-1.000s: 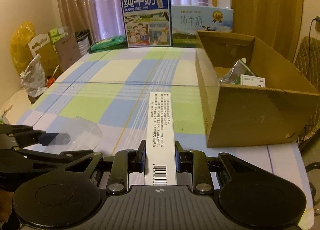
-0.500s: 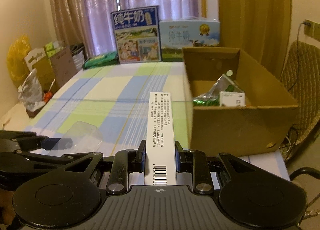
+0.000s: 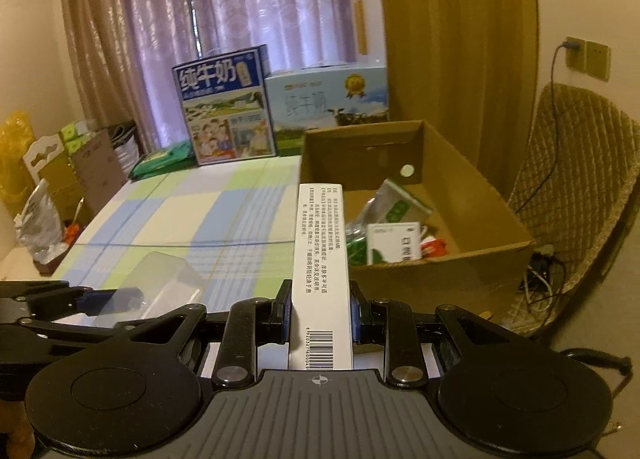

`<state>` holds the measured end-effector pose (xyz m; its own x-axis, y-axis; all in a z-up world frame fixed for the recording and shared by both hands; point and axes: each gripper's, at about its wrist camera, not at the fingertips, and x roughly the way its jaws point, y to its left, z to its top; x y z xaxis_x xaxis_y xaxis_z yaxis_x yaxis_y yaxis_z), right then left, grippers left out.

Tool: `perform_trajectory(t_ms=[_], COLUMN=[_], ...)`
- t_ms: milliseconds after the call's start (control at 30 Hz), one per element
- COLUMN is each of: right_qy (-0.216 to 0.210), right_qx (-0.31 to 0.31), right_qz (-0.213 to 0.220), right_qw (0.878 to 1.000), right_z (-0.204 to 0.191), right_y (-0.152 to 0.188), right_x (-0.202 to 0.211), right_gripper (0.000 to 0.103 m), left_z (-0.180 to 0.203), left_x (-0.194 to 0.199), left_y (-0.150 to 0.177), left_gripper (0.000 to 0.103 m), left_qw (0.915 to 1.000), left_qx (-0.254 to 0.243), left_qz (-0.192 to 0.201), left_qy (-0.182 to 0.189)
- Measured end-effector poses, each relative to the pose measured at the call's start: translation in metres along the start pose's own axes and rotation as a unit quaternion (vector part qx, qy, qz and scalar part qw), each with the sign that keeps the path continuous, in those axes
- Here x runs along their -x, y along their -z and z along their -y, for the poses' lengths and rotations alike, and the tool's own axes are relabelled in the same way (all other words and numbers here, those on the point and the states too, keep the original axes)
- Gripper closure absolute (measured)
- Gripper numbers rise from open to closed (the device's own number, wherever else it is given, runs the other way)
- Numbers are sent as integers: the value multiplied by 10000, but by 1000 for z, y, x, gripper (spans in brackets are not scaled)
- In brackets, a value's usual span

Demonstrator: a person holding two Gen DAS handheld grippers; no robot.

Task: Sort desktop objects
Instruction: 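Lift and carry the ointment box and clear container toward the cardboard box with both grippers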

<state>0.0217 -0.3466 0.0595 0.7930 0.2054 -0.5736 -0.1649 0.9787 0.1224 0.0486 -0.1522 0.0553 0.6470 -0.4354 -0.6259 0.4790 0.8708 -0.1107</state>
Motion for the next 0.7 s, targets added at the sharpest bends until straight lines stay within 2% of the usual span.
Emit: perform_trajectory(t_ms=[700], right_qy=[330], right_qx=[35], right_qz=[233], right_qw=[9992], right_z=[53], right_y=[-32], right_x=[0], right_gripper=[80], left_z=[36], left_x=[-21], left_y=[-51], left_gripper=[51], left_qw=[9991], left_qx=[-218], left_qz=[255], left_qy=[249])
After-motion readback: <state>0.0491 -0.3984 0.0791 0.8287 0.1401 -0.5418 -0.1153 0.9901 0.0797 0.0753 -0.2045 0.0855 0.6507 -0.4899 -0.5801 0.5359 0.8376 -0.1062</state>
